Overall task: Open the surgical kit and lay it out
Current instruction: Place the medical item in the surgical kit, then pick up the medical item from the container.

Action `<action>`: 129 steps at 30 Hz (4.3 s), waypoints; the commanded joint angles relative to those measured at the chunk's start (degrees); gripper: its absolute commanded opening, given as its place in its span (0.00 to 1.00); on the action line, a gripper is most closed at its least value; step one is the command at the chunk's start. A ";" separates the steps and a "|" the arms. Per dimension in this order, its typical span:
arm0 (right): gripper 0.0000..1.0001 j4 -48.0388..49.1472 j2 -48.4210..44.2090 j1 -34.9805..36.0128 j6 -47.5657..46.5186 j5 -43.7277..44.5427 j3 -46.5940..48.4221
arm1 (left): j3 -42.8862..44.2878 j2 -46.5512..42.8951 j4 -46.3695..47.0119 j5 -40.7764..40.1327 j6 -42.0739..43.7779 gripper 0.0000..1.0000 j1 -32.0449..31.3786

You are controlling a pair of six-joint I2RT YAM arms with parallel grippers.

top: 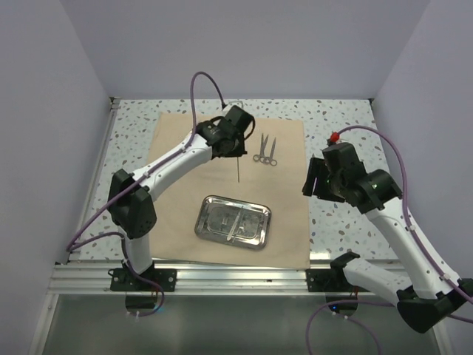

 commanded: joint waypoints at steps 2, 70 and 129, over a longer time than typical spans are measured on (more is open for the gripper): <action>0.64 0.01 1.85 0.31 1.97 3.09 1.89 | 4.49 3.31 13.50 5.94 20.81 0.00 6.49; 0.63 -8.96 -8.25 0.13 -1.54 6.53 0.84 | -15.35 5.34 5.69 -1.16 0.81 0.23 -12.57; 0.61 -5.80 -1.23 0.22 -2.43 8.55 -0.39 | -18.09 7.10 6.32 -1.15 10.73 0.00 -3.52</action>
